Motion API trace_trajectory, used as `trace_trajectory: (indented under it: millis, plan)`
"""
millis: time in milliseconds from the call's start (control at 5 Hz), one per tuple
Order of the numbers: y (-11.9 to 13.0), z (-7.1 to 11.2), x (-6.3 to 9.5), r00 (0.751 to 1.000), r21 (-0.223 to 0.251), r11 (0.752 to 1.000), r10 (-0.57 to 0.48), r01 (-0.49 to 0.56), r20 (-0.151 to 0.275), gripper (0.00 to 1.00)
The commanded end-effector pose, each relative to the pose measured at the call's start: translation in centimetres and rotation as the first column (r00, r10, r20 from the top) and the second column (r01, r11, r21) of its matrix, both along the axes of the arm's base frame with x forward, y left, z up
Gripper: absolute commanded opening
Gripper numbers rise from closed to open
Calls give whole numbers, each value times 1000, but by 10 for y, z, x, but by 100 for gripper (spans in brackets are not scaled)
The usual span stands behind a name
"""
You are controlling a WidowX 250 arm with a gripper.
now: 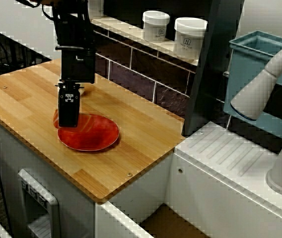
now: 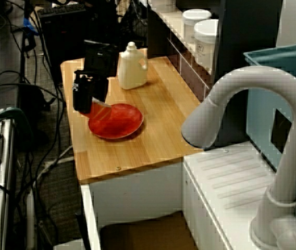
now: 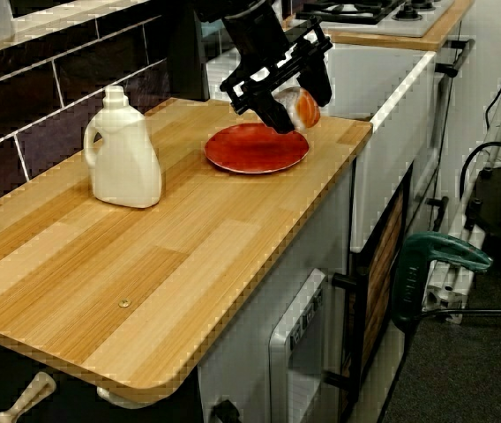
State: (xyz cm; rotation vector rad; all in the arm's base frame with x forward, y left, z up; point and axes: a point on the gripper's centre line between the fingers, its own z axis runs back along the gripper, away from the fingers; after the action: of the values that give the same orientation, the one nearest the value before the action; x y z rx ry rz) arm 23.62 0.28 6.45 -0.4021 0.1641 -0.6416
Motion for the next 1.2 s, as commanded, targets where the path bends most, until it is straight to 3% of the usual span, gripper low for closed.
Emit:
trace_trajectory:
  millis: [0,600,1000]
  plan:
    - [2,-10,17,999,7,999,48,-48,4,0]
    - [0,-9,26,996,-8,998,61,-62,-66,0]
    - [0,-6,23,992,-14,998,58,-60,-108,0]
